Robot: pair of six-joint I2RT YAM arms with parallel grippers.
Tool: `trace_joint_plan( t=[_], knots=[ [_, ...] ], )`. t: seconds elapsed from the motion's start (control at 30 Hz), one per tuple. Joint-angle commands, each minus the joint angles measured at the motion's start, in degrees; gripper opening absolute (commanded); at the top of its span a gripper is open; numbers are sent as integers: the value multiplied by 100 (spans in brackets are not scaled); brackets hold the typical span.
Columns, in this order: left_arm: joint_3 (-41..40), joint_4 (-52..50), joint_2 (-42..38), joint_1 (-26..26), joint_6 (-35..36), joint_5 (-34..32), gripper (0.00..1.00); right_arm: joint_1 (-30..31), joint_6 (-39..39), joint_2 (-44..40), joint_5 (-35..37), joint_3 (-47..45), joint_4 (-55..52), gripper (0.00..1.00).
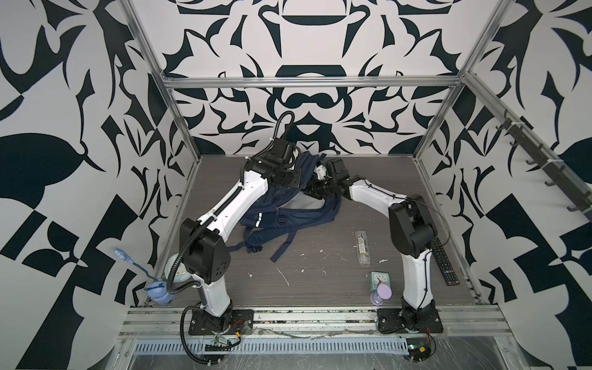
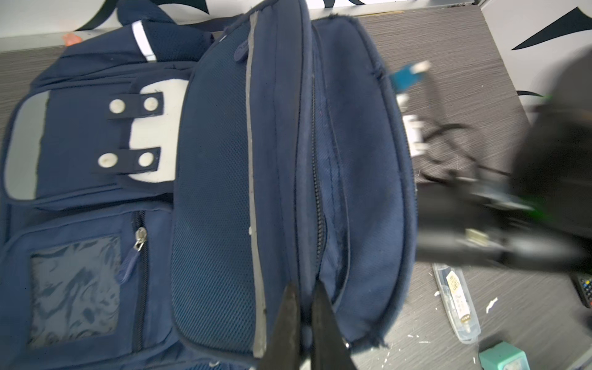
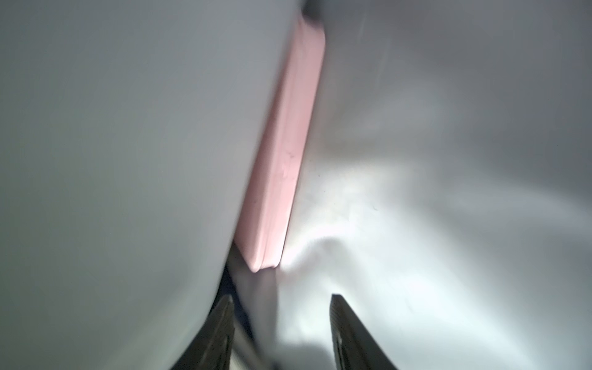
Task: Pack books, pencil case, and school supplies into a backpack
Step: Close the student bag at the top-center of the table, then zip the student bag at the top-center of the table.
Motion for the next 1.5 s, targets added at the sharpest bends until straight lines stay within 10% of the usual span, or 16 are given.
trace_joint_plan(
  t=[0.0, 0.37, 0.53, 0.73, 1.47],
  knots=[
    [430, 297, 252, -114, -122, 148, 0, 20, -809, -711, 776, -389, -696, 51],
    [1363, 101, 1351, -342, -206, 346, 0, 151, -1318, -2482, 2216, -1919, -1292, 51],
    [1382, -12, 1426, -398, -229, 429, 35, 614, -1463, -2698, 2653, -2011, -1447, 51],
    [-30, 713, 433, -203, -421, 425, 60, 1258, -1592, -2655, 3264, -2081, -1251, 50],
    [-4594, 3054, -1725, 1488, -3056, 2304, 60, 1867, -1794, -1080, 2715, -1678, 807, 43]
  ],
)
